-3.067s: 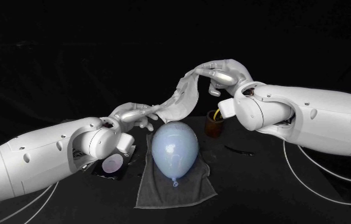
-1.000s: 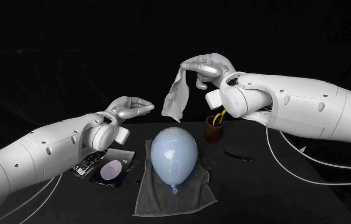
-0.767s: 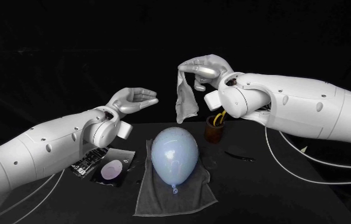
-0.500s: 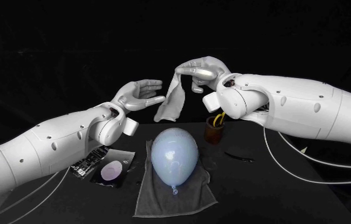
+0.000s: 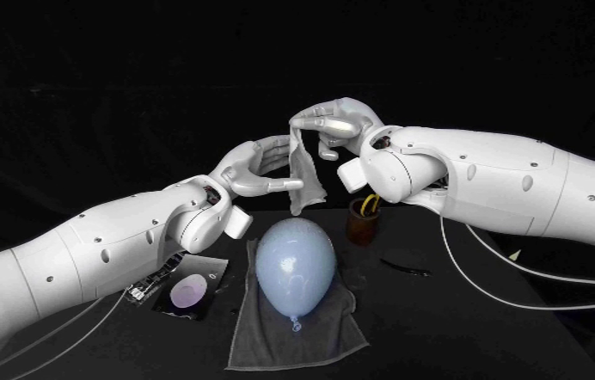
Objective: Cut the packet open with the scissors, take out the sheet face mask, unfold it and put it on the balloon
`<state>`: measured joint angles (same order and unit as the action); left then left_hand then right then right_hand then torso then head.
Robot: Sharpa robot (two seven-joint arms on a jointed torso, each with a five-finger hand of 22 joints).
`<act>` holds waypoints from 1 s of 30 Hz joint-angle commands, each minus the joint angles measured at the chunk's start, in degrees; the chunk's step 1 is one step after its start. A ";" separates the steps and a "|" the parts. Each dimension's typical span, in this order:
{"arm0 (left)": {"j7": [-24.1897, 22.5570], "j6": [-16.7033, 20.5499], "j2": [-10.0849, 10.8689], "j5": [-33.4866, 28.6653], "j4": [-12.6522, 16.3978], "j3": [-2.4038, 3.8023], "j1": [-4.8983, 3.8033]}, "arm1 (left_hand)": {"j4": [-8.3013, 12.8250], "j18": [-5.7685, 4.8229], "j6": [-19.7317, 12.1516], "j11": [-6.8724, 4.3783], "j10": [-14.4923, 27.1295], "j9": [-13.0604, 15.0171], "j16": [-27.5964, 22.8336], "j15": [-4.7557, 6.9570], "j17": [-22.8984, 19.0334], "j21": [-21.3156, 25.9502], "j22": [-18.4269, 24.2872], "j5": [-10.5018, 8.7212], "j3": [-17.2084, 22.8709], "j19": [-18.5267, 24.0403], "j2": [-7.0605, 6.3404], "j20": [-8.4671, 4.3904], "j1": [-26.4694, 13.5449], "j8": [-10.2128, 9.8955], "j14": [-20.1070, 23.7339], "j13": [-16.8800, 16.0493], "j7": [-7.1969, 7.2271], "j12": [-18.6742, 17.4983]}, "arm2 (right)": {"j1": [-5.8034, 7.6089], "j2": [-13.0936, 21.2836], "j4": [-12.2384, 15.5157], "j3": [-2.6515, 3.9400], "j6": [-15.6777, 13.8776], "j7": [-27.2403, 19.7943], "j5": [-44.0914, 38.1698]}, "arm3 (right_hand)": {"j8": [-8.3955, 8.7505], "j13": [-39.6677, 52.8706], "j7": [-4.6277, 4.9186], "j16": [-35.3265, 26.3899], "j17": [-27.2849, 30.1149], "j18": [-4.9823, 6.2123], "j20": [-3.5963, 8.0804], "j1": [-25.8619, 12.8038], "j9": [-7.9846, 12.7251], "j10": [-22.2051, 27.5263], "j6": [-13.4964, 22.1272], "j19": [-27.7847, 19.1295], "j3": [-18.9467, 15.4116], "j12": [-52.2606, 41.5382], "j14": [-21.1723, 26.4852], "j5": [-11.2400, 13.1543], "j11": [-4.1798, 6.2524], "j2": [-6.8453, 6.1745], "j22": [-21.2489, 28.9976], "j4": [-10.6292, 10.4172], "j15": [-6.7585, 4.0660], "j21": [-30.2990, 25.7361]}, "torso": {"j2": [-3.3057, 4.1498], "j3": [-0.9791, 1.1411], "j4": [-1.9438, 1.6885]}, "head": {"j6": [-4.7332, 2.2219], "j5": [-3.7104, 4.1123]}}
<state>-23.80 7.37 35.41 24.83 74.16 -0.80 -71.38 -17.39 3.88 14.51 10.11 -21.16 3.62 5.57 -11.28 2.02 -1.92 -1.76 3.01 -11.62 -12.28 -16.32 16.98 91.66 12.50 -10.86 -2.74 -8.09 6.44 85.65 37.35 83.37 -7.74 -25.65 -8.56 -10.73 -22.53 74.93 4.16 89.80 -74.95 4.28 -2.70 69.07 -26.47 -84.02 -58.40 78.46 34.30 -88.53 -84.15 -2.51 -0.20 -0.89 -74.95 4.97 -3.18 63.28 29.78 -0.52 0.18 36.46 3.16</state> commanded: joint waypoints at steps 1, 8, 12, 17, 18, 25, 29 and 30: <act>-0.73 -2.87 -0.24 1.44 0.61 0.09 -0.12 | 0.17 -0.36 0.67 1.00 -0.95 0.26 0.21 -0.07 0.26 0.18 -0.01 0.30 0.31 0.44 -0.01 -0.11 0.05 0.35 -1.05 -0.17 -5.07 0.05 | 0.04 -0.26 -0.05 0.06 1.28 -0.17 -0.71 | -0.29 14.14 0.08 0.20 -15.05 1.10 0.01 -0.09 -2.31 -5.34 -0.46 0.16 0.12 -0.17 -5.85 -0.28 0.31 0.53 -5.14 0.27 -0.40 -0.26 | -0.02 -0.05 -0.13 | -0.04 0.08; -0.07 -2.72 -1.22 -0.55 0.27 0.10 -0.20 | 1.09 0.10 10.61 3.99 -14.44 2.79 5.85 -1.83 2.95 -1.50 -0.82 -0.20 12.26 -5.28 10.40 -0.11 2.99 6.28 -15.08 -1.01 -7.82 4.00 | 0.04 -0.04 0.83 0.06 1.39 -0.19 -1.04 | -0.29 14.14 0.08 0.20 -15.05 1.10 0.01 -0.09 -2.31 -5.34 -0.46 0.16 0.12 -0.17 -5.85 -0.28 0.31 0.53 -5.14 0.27 -0.40 -0.26 | -0.03 -0.09 -0.02 | -0.08 -0.01; 0.44 -1.77 -1.57 -1.61 -0.03 0.10 -0.27 | 2.02 0.46 16.12 4.13 -21.09 3.94 8.69 -1.53 4.32 -2.98 -1.39 -0.20 14.35 -11.48 12.66 -0.21 4.34 8.94 -23.44 -1.08 -8.22 5.06 | 0.03 0.07 1.12 0.06 1.37 -0.17 -1.28 | -0.29 14.14 0.08 0.20 -15.05 1.10 0.01 -0.09 -2.31 -5.34 -0.46 0.16 0.12 -0.17 -5.85 -0.28 0.31 0.53 -5.14 0.27 -0.40 -0.26 | -0.05 0.01 -0.01 | -0.13 -0.11; 0.84 -0.61 -1.56 -3.46 -0.16 0.09 -0.34 | 1.99 1.97 23.40 2.91 -25.80 5.02 11.28 -0.10 5.56 -4.83 -2.02 -0.18 18.35 -19.55 16.52 -0.35 5.64 11.74 -31.76 -1.08 -7.51 5.47 | 0.03 -0.19 0.80 0.06 1.37 -0.17 -1.45 | -0.29 14.14 0.08 0.20 -15.05 1.10 0.01 -0.09 -2.31 -5.34 -0.46 0.16 0.12 -0.17 -5.85 -0.28 0.31 0.53 -5.14 0.27 -0.40 -0.26 | -0.02 0.01 -0.05 | -0.13 -0.04; 0.87 -0.49 -1.51 -3.65 -0.16 0.09 -0.35 | 1.84 2.27 24.11 2.67 -26.60 4.89 11.26 0.14 5.58 -4.94 -1.98 -0.18 19.27 -20.49 16.51 -0.33 5.79 11.53 -32.50 -0.99 -7.28 5.27 | 0.03 -0.23 0.71 0.06 1.37 -0.17 -1.47 | -0.29 14.14 0.08 0.20 -15.05 1.10 0.01 -0.09 -2.31 -5.34 -0.46 0.16 0.12 -0.17 -5.85 -0.28 0.31 0.53 -5.14 0.27 -0.40 -0.26 | -0.01 0.01 -0.03 | -0.15 -0.03; 1.39 -0.31 -0.89 -4.44 -0.09 0.09 -0.41 | 0.85 3.23 27.17 2.07 -30.12 4.37 10.99 0.90 5.75 -4.87 -1.76 -0.38 20.56 -23.46 12.60 -0.26 3.23 10.65 -35.83 -0.92 -6.91 4.02 | 0.03 -0.30 0.22 0.05 1.33 -0.19 -1.74 | -0.29 14.14 0.08 0.20 -15.05 1.10 0.01 -0.09 -2.31 -5.34 -0.46 0.16 0.12 -0.17 -5.85 -0.28 0.31 0.53 -5.14 0.27 -0.40 -0.26 | 0.02 -0.06 -0.04 | -0.14 0.12; 1.95 -0.84 -0.62 -4.19 -0.09 0.08 -0.44 | 0.98 2.71 27.05 2.31 -29.99 4.16 9.97 0.64 5.52 -3.47 -1.33 -0.25 17.68 -19.85 9.52 -0.21 0.09 10.01 -35.52 -0.91 -7.11 2.95 | 0.03 -0.18 0.08 0.05 1.29 -0.21 -1.79 | -0.29 14.14 0.08 0.20 -15.05 1.10 0.01 -0.09 -2.31 -5.34 -0.46 0.16 0.12 -0.17 -5.85 -0.28 0.31 0.53 -5.14 0.27 -0.40 -0.26 | 0.01 -0.07 -0.09 | -0.10 0.13; 2.10 -0.96 -0.57 -4.06 -0.08 0.08 -0.45 | 0.99 2.37 26.80 2.43 -29.73 4.08 9.48 0.48 5.39 -2.83 -1.14 -0.25 16.83 -17.81 8.86 -0.19 -0.62 9.75 -35.10 -0.90 -7.19 2.55 | 0.03 -0.15 0.06 0.05 1.28 -0.21 -1.82 | -0.29 14.14 0.08 0.20 -15.05 1.10 0.01 -0.09 -2.31 -5.34 -0.46 0.16 0.12 -0.17 -5.85 -0.28 0.31 0.53 -5.14 0.27 -0.40 -0.26 | 0.01 -0.06 -0.09 | -0.10 0.13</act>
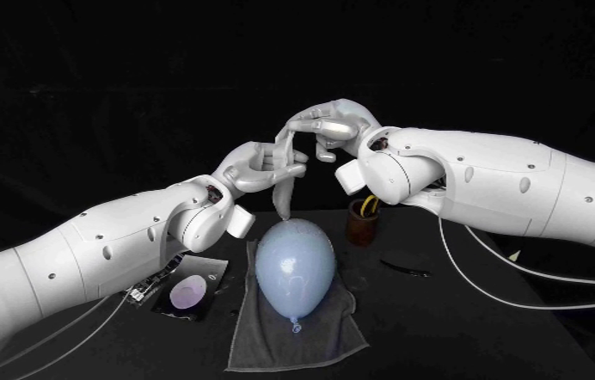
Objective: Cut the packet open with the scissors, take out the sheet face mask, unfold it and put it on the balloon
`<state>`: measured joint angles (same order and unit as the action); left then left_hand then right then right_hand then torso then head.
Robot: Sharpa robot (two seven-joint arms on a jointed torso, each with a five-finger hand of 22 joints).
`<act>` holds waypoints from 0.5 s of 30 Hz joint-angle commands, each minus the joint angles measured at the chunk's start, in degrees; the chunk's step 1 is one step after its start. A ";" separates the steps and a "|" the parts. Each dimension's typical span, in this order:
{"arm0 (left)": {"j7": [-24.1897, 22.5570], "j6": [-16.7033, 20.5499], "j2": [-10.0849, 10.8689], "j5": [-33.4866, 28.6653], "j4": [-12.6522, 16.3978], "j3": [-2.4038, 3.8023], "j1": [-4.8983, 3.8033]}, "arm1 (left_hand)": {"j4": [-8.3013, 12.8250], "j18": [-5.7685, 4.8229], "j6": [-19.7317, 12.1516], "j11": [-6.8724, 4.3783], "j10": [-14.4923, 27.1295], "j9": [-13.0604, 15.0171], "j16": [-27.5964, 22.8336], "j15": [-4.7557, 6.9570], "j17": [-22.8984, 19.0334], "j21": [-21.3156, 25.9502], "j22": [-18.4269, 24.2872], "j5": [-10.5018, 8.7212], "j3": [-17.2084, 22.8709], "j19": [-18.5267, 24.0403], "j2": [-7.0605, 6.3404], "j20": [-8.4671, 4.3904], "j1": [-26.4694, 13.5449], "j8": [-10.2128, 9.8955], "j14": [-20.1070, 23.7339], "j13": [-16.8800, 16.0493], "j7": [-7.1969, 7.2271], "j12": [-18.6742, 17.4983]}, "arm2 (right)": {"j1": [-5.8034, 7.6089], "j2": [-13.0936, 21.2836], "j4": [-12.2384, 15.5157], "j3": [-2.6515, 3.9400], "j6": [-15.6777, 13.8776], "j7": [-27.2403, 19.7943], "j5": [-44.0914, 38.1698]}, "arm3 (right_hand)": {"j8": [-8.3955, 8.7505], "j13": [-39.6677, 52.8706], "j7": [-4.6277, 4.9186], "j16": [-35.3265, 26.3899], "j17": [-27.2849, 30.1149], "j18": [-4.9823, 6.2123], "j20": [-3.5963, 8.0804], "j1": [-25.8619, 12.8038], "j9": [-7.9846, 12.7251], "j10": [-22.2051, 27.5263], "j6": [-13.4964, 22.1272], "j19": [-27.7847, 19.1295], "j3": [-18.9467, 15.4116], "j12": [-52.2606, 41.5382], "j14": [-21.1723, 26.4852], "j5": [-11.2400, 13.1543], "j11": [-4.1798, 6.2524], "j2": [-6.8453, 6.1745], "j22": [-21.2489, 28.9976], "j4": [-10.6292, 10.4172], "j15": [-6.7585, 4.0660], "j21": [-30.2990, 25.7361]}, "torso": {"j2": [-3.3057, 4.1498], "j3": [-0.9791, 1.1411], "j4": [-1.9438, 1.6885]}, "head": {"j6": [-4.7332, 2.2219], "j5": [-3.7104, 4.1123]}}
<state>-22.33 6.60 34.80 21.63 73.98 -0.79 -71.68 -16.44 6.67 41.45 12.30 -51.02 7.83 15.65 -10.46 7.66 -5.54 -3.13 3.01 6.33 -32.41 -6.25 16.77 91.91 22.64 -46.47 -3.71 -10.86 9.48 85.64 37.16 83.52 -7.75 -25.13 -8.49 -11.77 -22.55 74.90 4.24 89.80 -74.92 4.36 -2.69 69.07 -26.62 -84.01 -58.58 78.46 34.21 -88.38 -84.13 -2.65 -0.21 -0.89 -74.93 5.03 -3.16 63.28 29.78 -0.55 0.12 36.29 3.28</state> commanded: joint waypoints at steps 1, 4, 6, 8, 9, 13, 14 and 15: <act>0.89 -0.46 0.08 -0.64 0.12 0.07 -0.16 | 0.10 -1.09 -0.80 0.52 0.74 -0.31 -1.63 -0.70 -0.56 1.76 0.42 -0.25 -2.71 5.20 -1.98 0.04 -1.77 -0.97 1.36 0.08 -4.67 -1.33 | 0.03 0.09 -0.14 0.06 0.75 -0.28 -0.82 | -0.27 14.17 0.00 0.20 -15.08 1.02 0.01 -0.09 -2.17 -5.35 -0.29 0.16 0.21 -0.32 -5.87 -0.14 0.32 0.54 -5.15 0.21 -0.42 -0.26 | -0.01 -0.03 -0.03 | 0.08 0.00; 1.55 -1.10 0.14 -0.19 0.14 0.07 -0.17 | -0.05 -2.35 -2.21 1.05 2.18 -0.60 -3.71 -1.40 -1.28 3.11 0.82 -0.27 -5.56 10.38 -2.70 0.06 -2.43 -1.94 4.05 0.10 -5.00 -2.74 | 0.03 0.12 -0.22 0.06 0.75 -0.29 -0.86 | -0.27 14.17 0.00 0.20 -15.08 1.02 0.01 -0.09 -2.17 -5.35 -0.29 0.16 0.21 -0.32 -5.87 -0.14 0.32 0.54 -5.15 0.21 -0.42 -0.26 | -0.02 -0.03 -0.02 | 0.09 -0.05; 1.87 -1.32 0.16 -0.02 0.13 0.07 -0.18 | -0.30 -3.09 -4.19 1.53 3.48 -0.96 -5.94 -2.00 -2.17 3.54 1.08 -0.24 -8.83 13.85 -3.16 0.10 -2.43 -3.05 8.58 0.08 -5.35 -3.81 | 0.03 0.09 -0.26 0.06 0.76 -0.30 -0.88 | -0.27 14.17 0.00 0.20 -15.08 1.02 0.01 -0.09 -2.17 -5.35 -0.29 0.16 0.21 -0.32 -5.87 -0.14 0.32 0.54 -5.15 0.21 -0.42 -0.26 | -0.01 -0.02 0.01 | 0.08 -0.04; 2.16 -1.66 0.23 0.14 0.09 0.07 -0.18 | -0.43 -3.18 -6.02 1.84 4.33 -1.23 -7.39 -2.44 -2.73 3.67 1.22 -0.20 -11.21 15.87 -3.50 0.14 -2.07 -3.98 11.59 0.05 -5.51 -4.37 | 0.03 0.01 -0.34 0.06 0.78 -0.32 -0.89 | -0.35 14.16 0.05 0.20 -15.08 1.02 -0.01 -0.20 -2.20 -5.34 -0.16 0.12 0.27 -0.30 -5.87 -0.14 0.27 0.64 -5.17 0.38 -0.37 -0.30 | -0.01 0.02 0.03 | 0.08 -0.02; 2.21 -1.79 0.26 0.19 0.06 0.07 -0.19 | -0.59 -3.25 -7.21 2.02 4.85 -1.42 -8.22 -2.68 -3.06 3.79 1.32 -0.22 -12.73 17.00 -4.84 0.17 -2.28 -4.58 13.49 0.07 -5.61 -4.68 | 0.03 -0.02 -0.38 0.06 0.79 -0.33 -0.89 | -0.35 14.16 0.05 0.20 -15.08 1.02 -0.01 -0.20 -2.20 -5.34 -0.16 0.12 0.27 -0.30 -5.87 -0.14 0.27 0.64 -5.17 0.38 -0.37 -0.30 | -0.02 0.02 0.04 | 0.06 -0.03; 2.20 -2.13 0.46 0.08 -0.11 0.07 -0.19 | -0.75 -3.32 -8.81 2.45 5.90 -1.56 -10.15 -3.27 -3.85 3.93 1.47 -0.08 -15.51 19.02 -7.50 0.22 -3.12 -5.24 18.22 0.03 -5.30 -5.16 | 0.03 -0.11 -0.54 0.06 0.82 -0.39 -0.93 | -0.35 14.16 0.05 0.20 -15.08 1.02 -0.01 -0.20 -2.20 -5.34 -0.16 0.12 0.27 -0.30 -5.87 -0.14 0.27 0.64 -5.17 0.38 -0.37 -0.30 | 0.01 0.02 0.05 | 0.00 0.03; 2.15 -2.20 0.51 -0.20 -0.21 0.07 -0.19 | -0.75 -3.32 -8.83 2.46 5.92 -1.56 -10.18 -3.28 -3.86 3.93 1.47 -0.08 -15.53 19.03 -7.52 0.22 -3.15 -5.24 18.28 0.03 -5.28 -5.17 | 0.03 -0.10 -0.58 0.06 0.85 -0.40 -0.94 | -0.35 14.16 0.05 0.20 -15.08 1.02 -0.01 -0.20 -2.20 -5.34 -0.16 0.12 0.27 -0.30 -5.87 -0.14 0.27 0.64 -5.17 0.38 -0.37 -0.30 | 0.02 0.02 0.05 | -0.01 0.03; 2.09 -2.32 0.55 -0.61 -0.31 0.07 -0.19 | -0.77 -3.31 -8.65 2.46 5.91 -1.50 -10.27 -3.31 -3.88 3.91 1.45 -0.08 -15.57 19.02 -7.46 0.22 -3.33 -5.12 18.44 0.01 -5.25 -5.15 | 0.03 -0.09 -0.62 0.06 0.89 -0.42 -0.96 | -0.35 14.16 0.05 0.20 -15.08 1.02 -0.01 -0.20 -2.20 -5.34 -0.16 0.12 0.27 -0.30 -5.87 -0.14 0.27 0.64 -5.17 0.38 -0.37 -0.30 | 0.03 0.01 0.04 | -0.04 0.04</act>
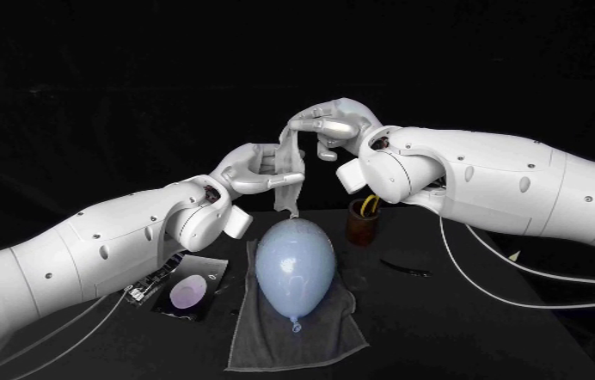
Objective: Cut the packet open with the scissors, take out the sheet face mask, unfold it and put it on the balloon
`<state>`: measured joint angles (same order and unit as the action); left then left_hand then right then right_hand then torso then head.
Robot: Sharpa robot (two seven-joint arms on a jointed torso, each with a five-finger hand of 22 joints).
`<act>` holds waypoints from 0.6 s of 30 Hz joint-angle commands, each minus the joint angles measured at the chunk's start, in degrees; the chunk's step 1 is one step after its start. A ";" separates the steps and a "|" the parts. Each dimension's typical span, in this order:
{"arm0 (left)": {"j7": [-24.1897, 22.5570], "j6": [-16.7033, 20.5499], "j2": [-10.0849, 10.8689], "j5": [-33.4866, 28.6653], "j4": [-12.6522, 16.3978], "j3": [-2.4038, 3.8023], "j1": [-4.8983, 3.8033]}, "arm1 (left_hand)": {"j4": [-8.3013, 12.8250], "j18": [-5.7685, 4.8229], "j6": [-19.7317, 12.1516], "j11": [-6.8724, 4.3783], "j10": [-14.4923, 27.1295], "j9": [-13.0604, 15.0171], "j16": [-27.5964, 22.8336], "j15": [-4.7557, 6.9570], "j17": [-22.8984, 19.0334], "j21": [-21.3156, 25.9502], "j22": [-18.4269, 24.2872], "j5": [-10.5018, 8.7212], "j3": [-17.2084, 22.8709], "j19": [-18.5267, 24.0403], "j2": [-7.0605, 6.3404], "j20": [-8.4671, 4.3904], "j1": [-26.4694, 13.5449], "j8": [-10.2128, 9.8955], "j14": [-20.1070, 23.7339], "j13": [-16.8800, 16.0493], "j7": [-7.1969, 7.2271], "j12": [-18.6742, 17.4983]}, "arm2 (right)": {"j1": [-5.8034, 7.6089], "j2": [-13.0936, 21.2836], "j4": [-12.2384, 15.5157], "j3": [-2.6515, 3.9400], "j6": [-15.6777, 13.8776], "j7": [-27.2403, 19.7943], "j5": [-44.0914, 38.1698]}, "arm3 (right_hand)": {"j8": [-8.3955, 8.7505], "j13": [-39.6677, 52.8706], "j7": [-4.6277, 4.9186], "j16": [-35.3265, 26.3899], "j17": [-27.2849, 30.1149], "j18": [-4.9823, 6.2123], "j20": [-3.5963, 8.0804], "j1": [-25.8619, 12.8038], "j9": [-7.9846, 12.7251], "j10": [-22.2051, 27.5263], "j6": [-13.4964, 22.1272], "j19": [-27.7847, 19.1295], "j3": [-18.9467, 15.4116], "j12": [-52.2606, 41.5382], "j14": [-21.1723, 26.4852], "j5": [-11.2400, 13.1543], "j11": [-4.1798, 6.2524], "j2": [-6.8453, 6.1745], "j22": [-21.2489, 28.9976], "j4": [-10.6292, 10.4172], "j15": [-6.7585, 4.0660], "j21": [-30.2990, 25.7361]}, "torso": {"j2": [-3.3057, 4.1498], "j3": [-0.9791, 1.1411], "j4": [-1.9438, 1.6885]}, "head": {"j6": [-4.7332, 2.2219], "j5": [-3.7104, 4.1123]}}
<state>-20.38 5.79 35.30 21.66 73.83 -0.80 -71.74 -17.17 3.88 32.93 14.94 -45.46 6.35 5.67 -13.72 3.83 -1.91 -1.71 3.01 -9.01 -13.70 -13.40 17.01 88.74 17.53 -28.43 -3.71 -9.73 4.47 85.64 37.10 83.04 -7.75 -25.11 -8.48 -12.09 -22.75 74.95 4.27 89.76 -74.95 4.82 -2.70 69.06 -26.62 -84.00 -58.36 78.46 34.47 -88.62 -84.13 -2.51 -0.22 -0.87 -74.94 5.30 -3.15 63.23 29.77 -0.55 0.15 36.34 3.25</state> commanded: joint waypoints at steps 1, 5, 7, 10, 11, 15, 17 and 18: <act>0.09 -1.64 0.09 -1.04 -0.24 0.08 -0.13 | -0.04 -0.52 0.10 -0.18 0.30 0.05 -0.33 -0.06 -0.06 0.25 0.02 -0.09 -0.17 0.24 -0.16 -0.01 -0.38 0.14 0.41 -0.01 -6.32 -0.10 | 0.03 -0.02 -0.16 0.06 0.91 -0.44 -0.65 | -0.15 14.12 0.02 0.24 -15.05 0.55 -0.01 -0.18 -2.20 -5.35 -0.37 0.12 0.01 -0.07 -5.87 -0.28 0.27 0.63 -5.15 0.12 -0.38 -0.25 | 0.03 0.01 0.01 | -0.12 0.09; -0.26 -2.73 0.18 -3.32 -0.72 0.09 -0.13 | 0.01 -0.48 2.65 -0.55 -0.94 0.77 0.28 0.30 0.41 0.08 -0.11 -0.19 1.14 -0.28 1.86 -0.01 -1.72 1.75 -2.29 -0.17 -5.81 0.56 | 0.03 0.06 -0.29 0.07 1.20 -0.45 -0.71 | -0.17 14.13 0.03 0.24 -15.05 0.55 -0.02 -0.20 -2.21 -5.36 -0.35 0.12 0.03 -0.08 -5.87 -0.28 0.27 0.65 -5.16 0.17 -0.37 -0.24 | 0.06 0.02 0.02 | -0.18 0.08; -0.46 -3.35 0.19 -4.49 -0.95 0.09 -0.13 | 0.12 -0.44 4.28 -0.89 -1.81 1.20 0.78 0.59 0.74 -0.02 -0.18 -0.22 2.28 -0.78 3.84 -0.03 -2.16 2.70 -4.16 -0.21 -5.76 0.96 | 0.03 0.09 -0.32 0.07 1.39 -0.44 -0.76 | -0.17 14.13 0.03 0.24 -15.05 0.55 -0.02 -0.20 -2.21 -5.36 -0.35 0.12 0.03 -0.08 -5.87 -0.28 0.27 0.65 -5.16 0.17 -0.37 -0.24 | 0.02 0.01 0.01 | -0.21 0.09; -0.95 -4.36 0.18 -6.46 -1.33 0.10 -0.13 | 0.50 -0.36 6.56 -1.49 -3.62 1.80 1.74 1.14 1.40 -0.32 -0.40 -0.30 4.01 -2.49 8.62 -0.06 -2.50 3.92 -8.03 -0.20 -4.90 1.59 | 0.03 0.13 -0.32 0.07 1.72 -0.40 -0.87 | -0.17 14.13 0.03 0.24 -15.05 0.55 -0.02 -0.20 -2.21 -5.36 -0.35 0.12 0.03 -0.08 -5.87 -0.28 0.27 0.65 -5.16 0.17 -0.37 -0.24 | 0.02 0.02 0.00 | -0.25 0.10; -1.11 -4.52 0.16 -7.09 -1.44 0.10 -0.14 | 0.54 -0.35 6.73 -1.53 -3.79 1.84 1.82 1.19 1.47 -0.34 -0.41 -0.30 4.05 -2.63 9.00 -0.06 -2.44 3.99 -8.43 -0.17 -4.77 1.61 | 0.03 0.15 -0.32 0.07 1.88 -0.37 -0.93 | -0.17 14.13 0.03 0.24 -15.05 0.55 -0.02 -0.20 -2.21 -5.36 -0.35 0.12 0.03 -0.08 -5.87 -0.28 0.27 0.65 -5.16 0.17 -0.37 -0.24 | 0.02 0.02 0.01 | -0.30 0.08; -1.50 -4.28 -0.04 -8.93 -1.81 0.10 -0.18 | 1.10 0.21 9.45 -2.85 -6.73 2.34 4.32 2.44 2.89 -1.45 -1.07 -0.26 6.31 -7.70 14.59 -0.18 0.60 5.09 -16.42 -0.26 -3.84 2.51 | 0.04 0.20 -0.31 0.07 2.27 -0.28 -1.04 | -0.17 14.13 0.03 0.24 -15.05 0.55 -0.02 -0.20 -2.21 -5.36 -0.35 0.12 0.03 -0.08 -5.87 -0.28 0.27 0.65 -5.16 0.17 -0.37 -0.24 | -0.05 0.02 0.01 | -0.26 -0.05; -1.57 -3.80 -0.17 -9.62 -1.93 0.10 -0.21 | 1.37 0.45 10.28 -3.39 -7.83 2.37 4.77 2.92 3.16 -1.91 -1.30 -0.27 7.36 -9.84 16.01 -0.21 2.39 5.20 -17.58 -0.24 -3.48 2.74 | 0.04 0.20 -0.28 0.08 2.41 -0.24 -1.08 | -0.17 14.13 0.03 0.24 -15.05 0.55 -0.02 -0.20 -2.21 -5.36 -0.35 0.12 0.03 -0.08 -5.87 -0.28 0.27 0.65 -5.16 0.17 -0.37 -0.24 | -0.05 0.01 0.02 | -0.28 -0.05; -1.60 -3.49 -0.24 -10.01 -1.99 0.10 -0.23 | 1.64 0.79 11.27 -3.86 -8.87 2.44 5.32 3.42 3.45 -2.56 -1.66 -0.21 8.34 -12.67 17.04 -0.27 3.88 5.44 -18.80 -0.29 -3.23 3.02 | 0.04 0.21 -0.26 0.08 2.49 -0.22 -1.10 | -0.17 14.13 0.03 0.24 -15.05 0.55 -0.02 -0.20 -2.21 -5.36 -0.35 0.12 0.03 -0.08 -5.87 -0.28 0.27 0.65 -5.16 0.17 -0.37 -0.24 | -0.05 0.02 0.02 | -0.27 -0.05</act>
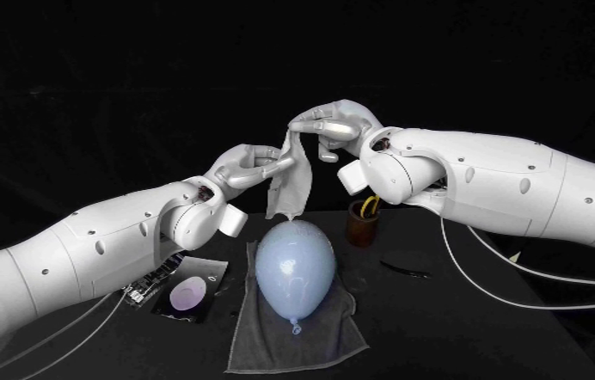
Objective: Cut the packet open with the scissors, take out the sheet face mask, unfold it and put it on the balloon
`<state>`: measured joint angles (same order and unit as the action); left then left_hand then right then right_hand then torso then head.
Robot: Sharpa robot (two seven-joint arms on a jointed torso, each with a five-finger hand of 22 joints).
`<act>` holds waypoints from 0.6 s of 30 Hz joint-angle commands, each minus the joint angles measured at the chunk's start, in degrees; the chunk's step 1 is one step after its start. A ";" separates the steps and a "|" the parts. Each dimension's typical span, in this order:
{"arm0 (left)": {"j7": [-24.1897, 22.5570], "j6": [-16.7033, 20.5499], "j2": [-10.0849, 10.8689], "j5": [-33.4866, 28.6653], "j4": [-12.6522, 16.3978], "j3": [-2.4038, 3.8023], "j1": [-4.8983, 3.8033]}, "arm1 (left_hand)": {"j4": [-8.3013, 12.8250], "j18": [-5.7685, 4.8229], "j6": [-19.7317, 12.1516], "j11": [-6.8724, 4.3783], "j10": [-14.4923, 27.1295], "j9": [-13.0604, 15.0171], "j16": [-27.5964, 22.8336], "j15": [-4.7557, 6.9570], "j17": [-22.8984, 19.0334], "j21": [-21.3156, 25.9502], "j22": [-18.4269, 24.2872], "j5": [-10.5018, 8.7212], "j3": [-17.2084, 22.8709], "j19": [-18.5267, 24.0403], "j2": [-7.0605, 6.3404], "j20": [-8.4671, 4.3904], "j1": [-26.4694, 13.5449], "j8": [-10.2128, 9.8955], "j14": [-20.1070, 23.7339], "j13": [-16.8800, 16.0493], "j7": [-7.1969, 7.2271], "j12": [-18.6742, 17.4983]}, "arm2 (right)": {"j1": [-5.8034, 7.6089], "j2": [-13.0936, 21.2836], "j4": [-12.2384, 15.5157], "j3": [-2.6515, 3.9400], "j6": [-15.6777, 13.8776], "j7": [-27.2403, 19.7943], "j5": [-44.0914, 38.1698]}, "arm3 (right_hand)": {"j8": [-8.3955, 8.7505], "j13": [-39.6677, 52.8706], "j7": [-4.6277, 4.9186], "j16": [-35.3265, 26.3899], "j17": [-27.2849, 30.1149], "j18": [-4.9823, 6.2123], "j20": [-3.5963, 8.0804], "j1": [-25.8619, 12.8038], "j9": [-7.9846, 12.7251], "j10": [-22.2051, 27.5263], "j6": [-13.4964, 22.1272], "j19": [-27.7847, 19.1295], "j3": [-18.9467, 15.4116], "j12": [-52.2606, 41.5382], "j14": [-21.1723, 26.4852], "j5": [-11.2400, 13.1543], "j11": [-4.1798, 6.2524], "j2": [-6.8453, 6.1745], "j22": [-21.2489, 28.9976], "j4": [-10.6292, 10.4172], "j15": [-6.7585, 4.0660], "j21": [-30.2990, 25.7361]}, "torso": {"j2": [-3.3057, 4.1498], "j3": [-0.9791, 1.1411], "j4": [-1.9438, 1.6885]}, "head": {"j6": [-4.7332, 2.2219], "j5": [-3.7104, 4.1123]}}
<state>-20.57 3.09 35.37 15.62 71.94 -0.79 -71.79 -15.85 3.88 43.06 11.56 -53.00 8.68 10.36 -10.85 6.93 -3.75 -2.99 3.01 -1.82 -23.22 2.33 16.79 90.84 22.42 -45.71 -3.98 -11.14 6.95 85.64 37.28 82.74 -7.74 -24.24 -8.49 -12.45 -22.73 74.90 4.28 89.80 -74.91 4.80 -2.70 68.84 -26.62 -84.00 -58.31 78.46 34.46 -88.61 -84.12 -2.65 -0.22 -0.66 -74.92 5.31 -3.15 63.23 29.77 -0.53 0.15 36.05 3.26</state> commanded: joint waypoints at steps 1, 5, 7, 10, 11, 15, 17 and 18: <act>-1.44 -0.37 -0.42 -4.48 -0.16 0.09 -0.22 | 0.45 1.30 2.07 -0.90 -2.45 0.11 1.18 1.05 0.68 -1.52 -0.78 -0.23 1.98 -6.33 1.81 -0.11 3.09 0.64 -2.81 -0.01 -1.53 0.76 | 0.04 0.02 0.07 0.07 1.74 -0.17 -0.78 | -0.19 14.17 0.03 0.20 -15.09 0.57 -0.02 0.01 -2.21 -5.36 -0.40 0.12 0.04 -0.09 -5.88 -0.14 0.27 0.43 -5.19 0.16 -0.38 -0.24 | -0.05 0.00 0.02 | 0.03 -0.06; -1.63 1.00 -0.77 -5.94 -0.39 0.09 -0.30 | -0.33 3.02 4.37 -1.62 -4.69 -0.09 2.41 2.04 1.69 -3.76 -1.68 -0.25 3.57 -15.44 1.38 -0.14 5.16 0.43 -5.89 0.22 -0.94 0.43 | 0.04 -0.06 0.12 0.07 2.09 -0.01 -0.94 | -0.19 14.17 0.03 0.20 -15.09 0.57 -0.02 0.01 -2.21 -5.36 -0.40 0.12 0.04 -0.09 -5.88 -0.14 0.27 0.43 -5.19 0.16 -0.38 -0.24 | -0.02 0.00 -0.01 | 0.01 -0.12; -1.68 1.44 -0.94 -6.32 -0.47 0.09 -0.34 | -0.49 3.22 4.97 -1.75 -5.16 -0.15 2.53 2.17 1.92 -3.68 -1.53 -0.26 3.83 -15.65 0.87 -0.11 5.47 0.34 -6.27 0.23 -0.84 0.22 | 0.04 -0.13 0.07 0.07 2.16 0.06 -1.05 | -0.19 14.17 0.03 0.20 -15.09 0.57 -0.02 0.01 -2.21 -5.36 -0.40 0.12 0.04 -0.09 -5.88 -0.14 0.27 0.43 -5.19 0.16 -0.38 -0.24 | -0.01 0.01 0.01 | -0.02 -0.15; -1.69 1.82 -1.23 -6.66 -0.51 0.09 -0.39 | -0.52 3.50 5.80 -1.98 -6.01 -0.23 3.00 2.50 2.38 -3.62 -1.36 -0.25 4.24 -16.15 -0.03 -0.11 6.05 0.20 -7.24 0.22 -0.65 0.02 | 0.04 -0.26 -0.08 0.07 2.17 0.15 -1.19 | -0.19 14.17 0.03 0.20 -15.09 0.57 -0.02 0.01 -2.21 -5.36 -0.40 0.12 0.04 -0.09 -5.88 -0.14 0.27 0.43 -5.19 0.16 -0.38 -0.24 | -0.02 -0.02 0.02 | -0.01 -0.14; -1.68 1.95 -1.34 -6.73 -0.50 0.09 -0.41 | -0.55 3.60 6.07 -2.08 -6.32 -0.25 3.16 2.59 2.54 -3.62 -1.31 -0.25 4.40 -16.32 -0.24 -0.11 6.20 0.16 -7.52 0.21 -0.56 -0.03 | 0.04 -0.31 -0.14 0.07 2.14 0.17 -1.23 | -0.19 14.17 0.03 0.20 -15.09 0.57 -0.02 0.01 -2.21 -5.36 -0.40 0.12 0.04 -0.09 -5.88 -0.14 0.27 0.43 -5.19 0.16 -0.38 -0.24 | -0.02 -0.02 0.02 | -0.01 -0.14; -1.56 2.36 -1.76 -6.84 -0.47 0.09 -0.48 | -0.38 4.47 7.40 -2.65 -7.84 -0.24 4.42 3.34 3.44 -4.25 -1.43 -0.22 5.39 -18.05 -1.08 -0.18 7.46 0.21 -9.48 0.16 -0.11 -0.04 | 0.04 -0.53 -0.41 0.07 2.02 0.19 -1.34 | -0.23 14.16 0.05 0.20 -15.09 0.59 -0.03 -0.03 -2.22 -5.35 -0.34 0.05 0.07 -0.07 -5.88 -0.13 0.25 0.46 -5.15 0.26 -0.36 -0.37 | -0.01 -0.02 -0.02 | 0.01 -0.14; -1.47 2.41 -1.89 -6.83 -0.43 0.09 -0.50 | -0.26 4.99 8.31 -3.04 -8.76 -0.19 5.24 3.80 4.02 -4.60 -1.48 -0.22 6.50 -19.03 -1.24 -0.18 8.54 0.32 -10.46 0.16 0.20 -0.04 | 0.04 -0.66 -0.56 0.07 1.97 0.20 -1.40 | -0.23 14.16 0.05 0.20 -15.09 0.59 -0.03 -0.03 -2.22 -5.35 -0.34 0.05 0.07 -0.07 -5.88 -0.13 0.25 0.46 -5.15 0.26 -0.36 -0.37 | -0.02 0.00 -0.01 | 0.00 -0.14; -1.42 2.40 -1.95 -6.81 -0.41 0.09 -0.51 | -0.31 5.15 8.53 -3.11 -9.01 -0.20 5.52 3.91 4.23 -4.69 -1.48 -0.22 6.92 -19.32 -1.36 -0.18 8.80 0.29 -10.73 0.18 0.23 -0.09 | 0.04 -0.75 -0.66 0.07 1.94 0.20 -1.44 | -0.23 14.16 0.05 0.20 -15.09 0.59 -0.03 -0.03 -2.22 -5.35 -0.34 0.05 0.07 -0.07 -5.88 -0.13 0.25 0.46 -5.15 0.26 -0.36 -0.37 | -0.02 -0.01 0.01 | -0.03 -0.12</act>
<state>-21.16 4.74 33.61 10.05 71.40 -0.78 -72.15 -16.20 8.46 51.21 8.42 -61.72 8.46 15.71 -6.96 11.02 -8.10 -4.42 3.01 4.80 -42.22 0.91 16.61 99.25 22.93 -56.14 -3.80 -10.79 7.09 85.64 36.66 82.20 -7.74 -23.15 -8.19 -13.10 -22.82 74.95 4.15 89.75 -74.95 4.77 -2.69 68.85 -26.63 -83.91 -58.25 78.46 34.37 -88.45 -84.03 -2.64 -0.31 -0.67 -74.95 5.37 -3.05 63.23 29.75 -0.54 0.15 36.05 3.09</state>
